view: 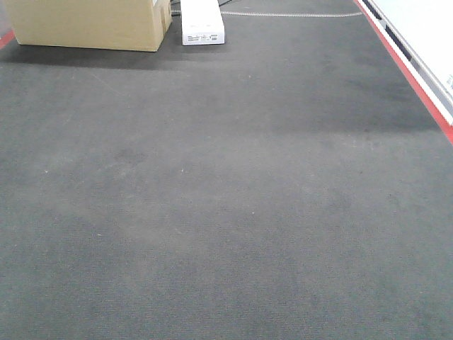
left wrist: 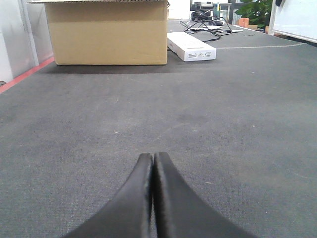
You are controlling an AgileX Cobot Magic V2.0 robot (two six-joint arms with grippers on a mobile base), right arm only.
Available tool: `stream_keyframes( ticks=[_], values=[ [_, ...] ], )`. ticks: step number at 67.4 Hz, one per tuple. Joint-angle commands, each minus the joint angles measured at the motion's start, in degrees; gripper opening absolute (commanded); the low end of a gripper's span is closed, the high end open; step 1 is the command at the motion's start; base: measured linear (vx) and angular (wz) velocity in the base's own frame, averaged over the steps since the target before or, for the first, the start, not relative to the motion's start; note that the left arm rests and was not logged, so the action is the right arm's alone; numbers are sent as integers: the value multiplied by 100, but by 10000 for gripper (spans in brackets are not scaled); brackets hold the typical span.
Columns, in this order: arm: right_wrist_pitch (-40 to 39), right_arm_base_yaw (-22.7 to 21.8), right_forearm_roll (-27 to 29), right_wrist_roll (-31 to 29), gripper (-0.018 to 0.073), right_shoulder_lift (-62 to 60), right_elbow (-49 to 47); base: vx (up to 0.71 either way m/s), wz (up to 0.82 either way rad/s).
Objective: Pour parts from conveyor to right shelf
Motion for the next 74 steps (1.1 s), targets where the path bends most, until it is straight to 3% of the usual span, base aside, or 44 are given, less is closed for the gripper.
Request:
stream_keyframes(
  ticks=[1,15,74],
  values=[
    [-773,18,16,16,-6,82,-154,0,0],
    [-1474,18,25,22,-6,82,-154,0,0],
    [-1454,18,55,22,-6,82,-154,0,0]
  ],
)
